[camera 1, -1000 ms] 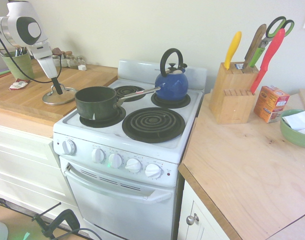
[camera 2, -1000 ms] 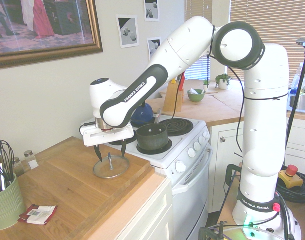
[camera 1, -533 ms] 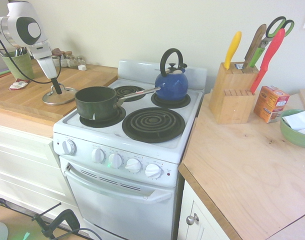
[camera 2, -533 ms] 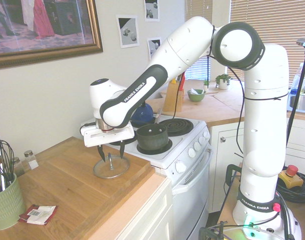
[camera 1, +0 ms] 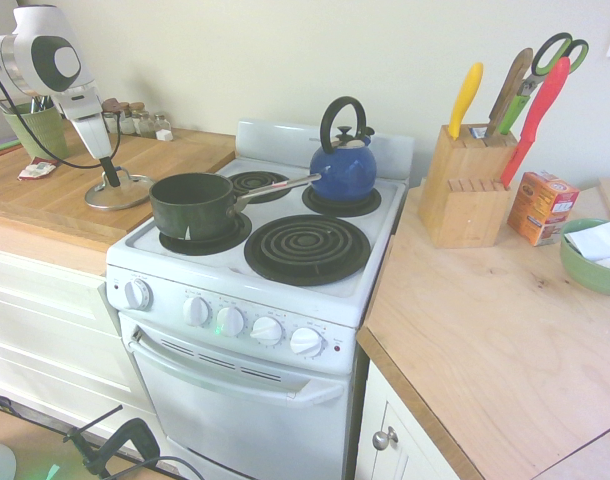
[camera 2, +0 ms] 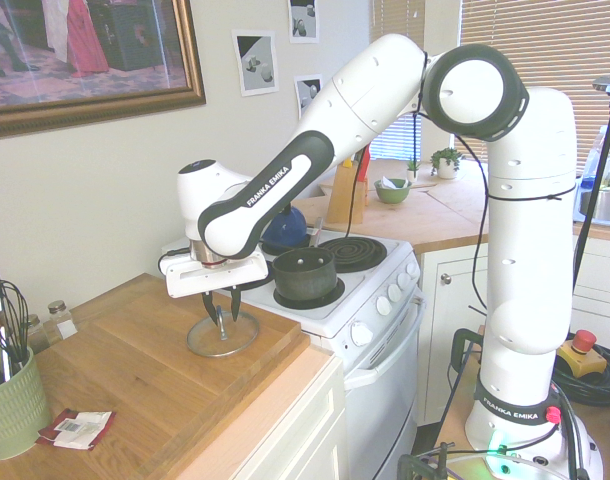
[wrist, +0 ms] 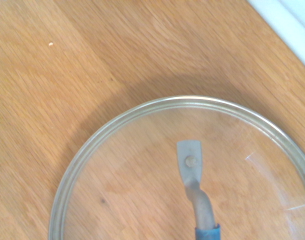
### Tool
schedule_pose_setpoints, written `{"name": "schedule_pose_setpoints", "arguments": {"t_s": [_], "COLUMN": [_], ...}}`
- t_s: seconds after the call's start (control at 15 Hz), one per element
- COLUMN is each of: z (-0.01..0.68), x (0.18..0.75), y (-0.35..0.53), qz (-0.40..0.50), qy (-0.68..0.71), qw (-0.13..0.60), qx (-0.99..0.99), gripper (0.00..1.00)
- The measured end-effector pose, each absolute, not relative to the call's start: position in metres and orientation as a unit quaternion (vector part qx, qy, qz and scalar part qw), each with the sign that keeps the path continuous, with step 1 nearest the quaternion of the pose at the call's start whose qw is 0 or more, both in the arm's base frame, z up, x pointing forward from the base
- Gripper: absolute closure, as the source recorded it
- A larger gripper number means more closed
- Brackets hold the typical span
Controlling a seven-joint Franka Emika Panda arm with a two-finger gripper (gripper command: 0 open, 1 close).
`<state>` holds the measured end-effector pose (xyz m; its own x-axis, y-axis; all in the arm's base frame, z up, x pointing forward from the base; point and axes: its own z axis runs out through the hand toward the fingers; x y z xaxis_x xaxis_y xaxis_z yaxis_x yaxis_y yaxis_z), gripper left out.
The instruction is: Cover the lid of the pot
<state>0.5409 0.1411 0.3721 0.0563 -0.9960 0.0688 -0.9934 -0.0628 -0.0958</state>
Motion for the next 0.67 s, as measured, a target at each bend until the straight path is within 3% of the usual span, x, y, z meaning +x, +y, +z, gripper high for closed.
{"name": "schedule_pose_setpoints", "arguments": {"t_s": [0.47, 0.67], "z": [0.374, 0.405], "x": [0.543, 0.543], "y": [0.144, 0.137], "qz": [-0.065, -0.085], "qy": [0.677, 0.669], "qw": [0.027, 0.053], "qx": [-0.733, -0.736], "gripper": [1.0, 1.0]}}
